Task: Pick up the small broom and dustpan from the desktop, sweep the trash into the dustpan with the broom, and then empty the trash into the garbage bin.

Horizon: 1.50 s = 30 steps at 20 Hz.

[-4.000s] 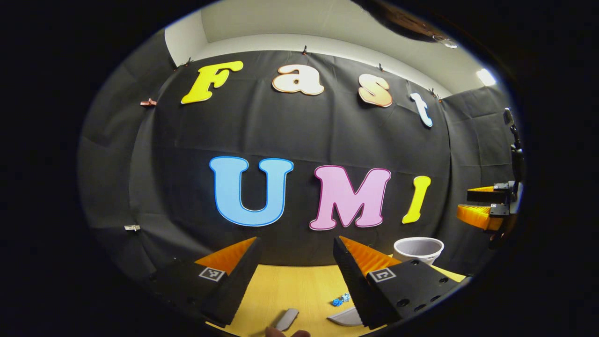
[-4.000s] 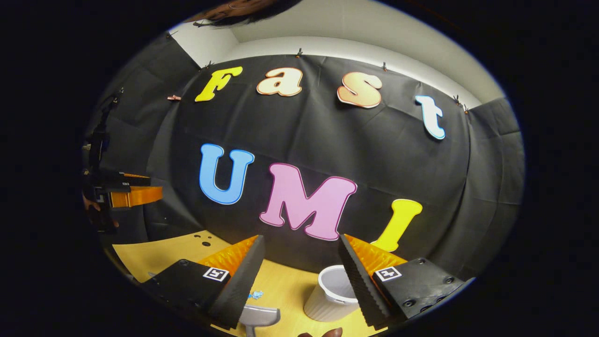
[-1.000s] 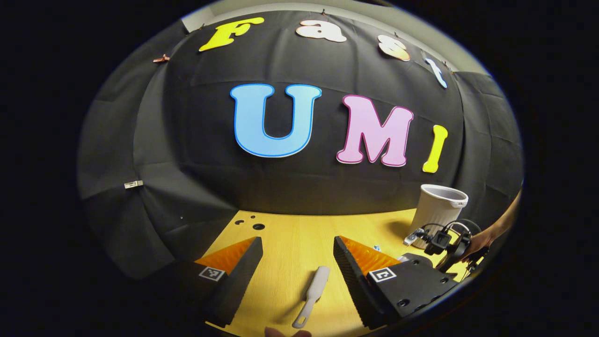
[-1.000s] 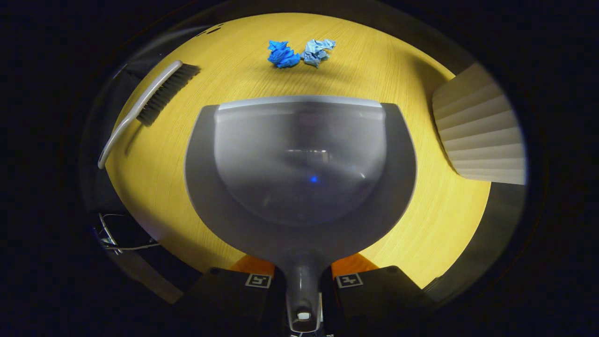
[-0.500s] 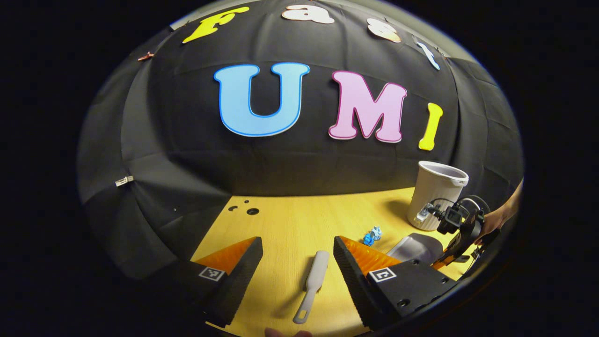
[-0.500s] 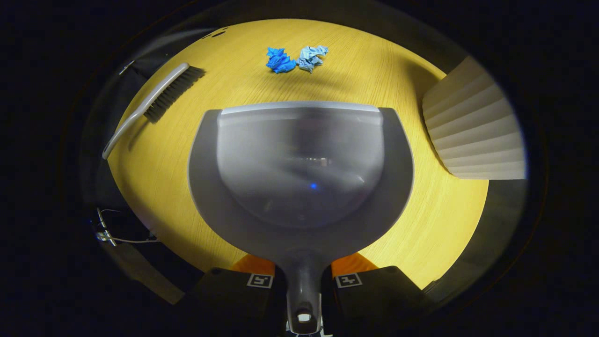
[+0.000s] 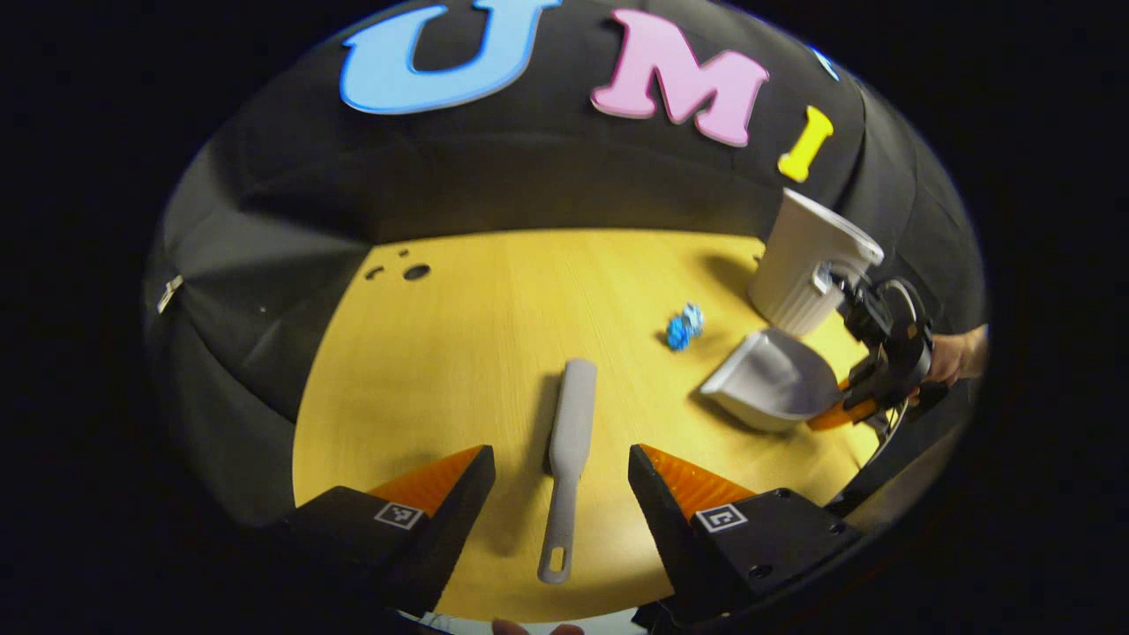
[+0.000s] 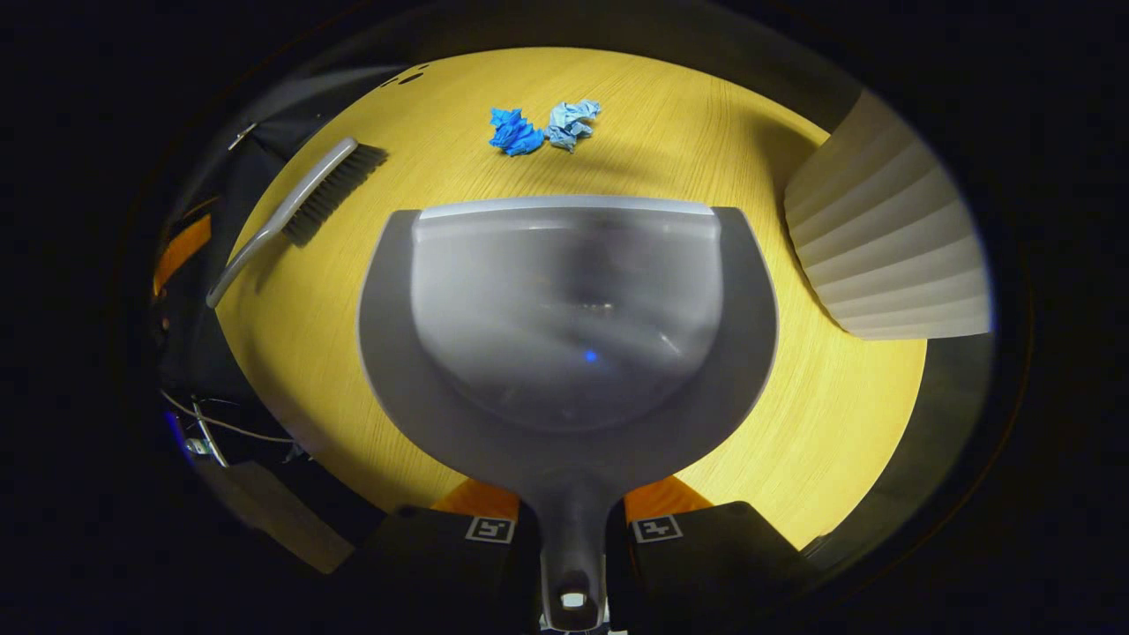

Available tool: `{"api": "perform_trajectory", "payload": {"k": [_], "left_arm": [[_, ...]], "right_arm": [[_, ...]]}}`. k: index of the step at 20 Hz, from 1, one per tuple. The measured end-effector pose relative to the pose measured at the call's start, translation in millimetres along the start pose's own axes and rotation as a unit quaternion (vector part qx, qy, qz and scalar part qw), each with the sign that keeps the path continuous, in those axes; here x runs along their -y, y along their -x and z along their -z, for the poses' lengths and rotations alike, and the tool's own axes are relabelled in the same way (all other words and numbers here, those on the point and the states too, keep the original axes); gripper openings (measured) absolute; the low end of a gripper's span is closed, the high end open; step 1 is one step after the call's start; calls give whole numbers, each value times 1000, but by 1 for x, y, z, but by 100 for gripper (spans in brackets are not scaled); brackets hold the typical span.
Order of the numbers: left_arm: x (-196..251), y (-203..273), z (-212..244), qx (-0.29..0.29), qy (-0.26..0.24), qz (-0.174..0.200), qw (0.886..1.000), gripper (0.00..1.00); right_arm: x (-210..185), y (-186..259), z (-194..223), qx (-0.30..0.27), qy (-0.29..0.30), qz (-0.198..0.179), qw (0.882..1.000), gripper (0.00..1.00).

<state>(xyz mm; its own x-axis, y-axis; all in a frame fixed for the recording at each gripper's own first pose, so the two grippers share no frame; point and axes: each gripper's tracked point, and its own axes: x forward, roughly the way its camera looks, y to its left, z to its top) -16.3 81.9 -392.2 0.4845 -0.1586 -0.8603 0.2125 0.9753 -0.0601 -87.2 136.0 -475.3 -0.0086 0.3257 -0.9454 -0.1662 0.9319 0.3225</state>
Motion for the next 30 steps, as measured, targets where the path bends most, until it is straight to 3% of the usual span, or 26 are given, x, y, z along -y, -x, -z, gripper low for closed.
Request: {"api": "perform_trajectory", "payload": {"k": [2, 3, 5, 7, 8, 10, 11, 13, 17, 18, 30], "left_arm": [[-1, -14, 19, -62, -25, 2, 998, 96], [-4, -21, 22, -83, -33, -2, 996, 92], [-7, -34, 33, -126, -33, -5, 991, 96], [-6, -44, 51, -167, -28, -3, 986, 92], [-7, -49, 58, -183, -29, -3, 983, 96], [-10, -58, 68, -204, -28, -8, 979, 92], [-11, -61, 70, -212, -28, -11, 977, 93], [-14, -69, 73, -225, -30, -20, 974, 82], [-18, -75, 80, -267, -43, -30, 962, 31], [-17, -78, 75, -259, -59, -24, 964, 27], [-4, -138, -23, -241, -192, 1, 952, 20]], "right_arm": [[2, 1, 0, 2, -2, -4, 1000, 33], [4, 2, 0, 4, -2, -5, 1000, 33], [6, 1, -1, 6, 3, -4, 1000, 33], [8, 3, -1, 9, 3, -6, 1000, 33], [9, 3, -2, 11, 2, -8, 1000, 33], [11, 4, -4, 13, 3, -8, 1000, 37], [12, 3, -4, 13, 4, -7, 1000, 33], [14, 3, -3, 11, 7, -6, 1000, 33], [16, 0, -3, 7, 9, -4, 1000, 33], [16, 0, -3, 7, 9, -4, 1000, 33], [24, -3, 1, -42, 36, 15, 998, 33]]}}
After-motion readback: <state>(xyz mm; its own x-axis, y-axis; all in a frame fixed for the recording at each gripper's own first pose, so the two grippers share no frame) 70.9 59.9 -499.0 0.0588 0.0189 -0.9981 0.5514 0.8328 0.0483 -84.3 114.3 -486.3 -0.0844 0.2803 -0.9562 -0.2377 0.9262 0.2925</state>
